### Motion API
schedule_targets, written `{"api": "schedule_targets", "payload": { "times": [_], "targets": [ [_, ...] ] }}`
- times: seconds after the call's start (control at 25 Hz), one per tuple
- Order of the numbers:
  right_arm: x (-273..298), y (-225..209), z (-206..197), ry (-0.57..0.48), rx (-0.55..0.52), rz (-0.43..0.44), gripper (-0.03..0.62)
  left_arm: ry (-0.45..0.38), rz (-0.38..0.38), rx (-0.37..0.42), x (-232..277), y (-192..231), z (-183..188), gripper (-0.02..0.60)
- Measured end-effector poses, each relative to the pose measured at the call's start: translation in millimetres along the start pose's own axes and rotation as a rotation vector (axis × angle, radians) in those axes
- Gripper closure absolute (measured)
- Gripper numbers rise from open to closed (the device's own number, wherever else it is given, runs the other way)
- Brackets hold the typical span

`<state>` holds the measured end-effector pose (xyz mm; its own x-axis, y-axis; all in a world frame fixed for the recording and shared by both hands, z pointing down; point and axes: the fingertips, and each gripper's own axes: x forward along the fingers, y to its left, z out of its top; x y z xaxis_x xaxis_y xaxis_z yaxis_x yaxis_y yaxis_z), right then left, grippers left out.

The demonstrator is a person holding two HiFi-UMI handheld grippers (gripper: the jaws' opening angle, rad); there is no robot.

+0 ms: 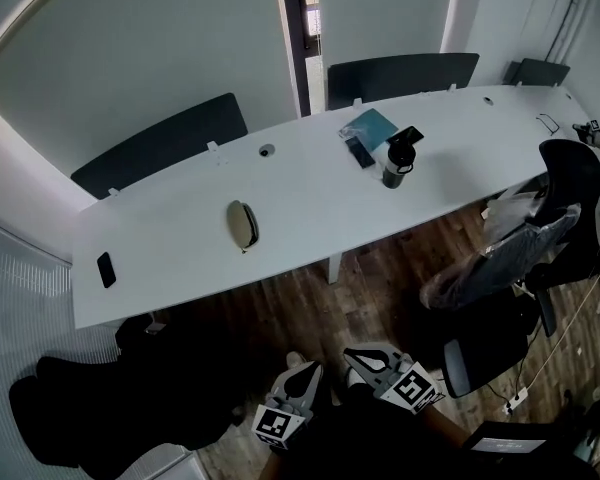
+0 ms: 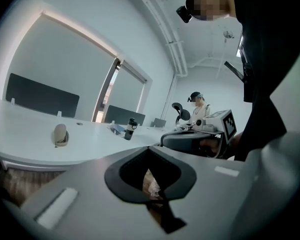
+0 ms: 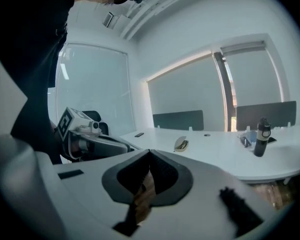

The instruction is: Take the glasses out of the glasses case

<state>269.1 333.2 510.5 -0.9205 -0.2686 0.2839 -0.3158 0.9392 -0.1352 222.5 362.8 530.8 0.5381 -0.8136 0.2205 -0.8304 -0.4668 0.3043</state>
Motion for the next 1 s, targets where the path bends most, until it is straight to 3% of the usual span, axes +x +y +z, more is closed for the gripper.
{"api": "schedule_targets", "payload": {
  "times": [0.2, 0.48, 1.0],
  "targets": [
    [37, -12, 24, -0.006, -0.017, -0.029, 0.585, -0.014, -0.045, 0.039, 4, 43, 16, 0.574],
    [96, -18, 43, 0.013, -0.024, -0.047, 0.585, -0.038, -0.048, 0.020, -9, 102, 36, 0.574],
    [197, -10, 53, 0.050, 0.011, -0.026, 0.585, -0.053, 0.017, -0.018, -62, 213, 38, 0.574]
  ]
}}
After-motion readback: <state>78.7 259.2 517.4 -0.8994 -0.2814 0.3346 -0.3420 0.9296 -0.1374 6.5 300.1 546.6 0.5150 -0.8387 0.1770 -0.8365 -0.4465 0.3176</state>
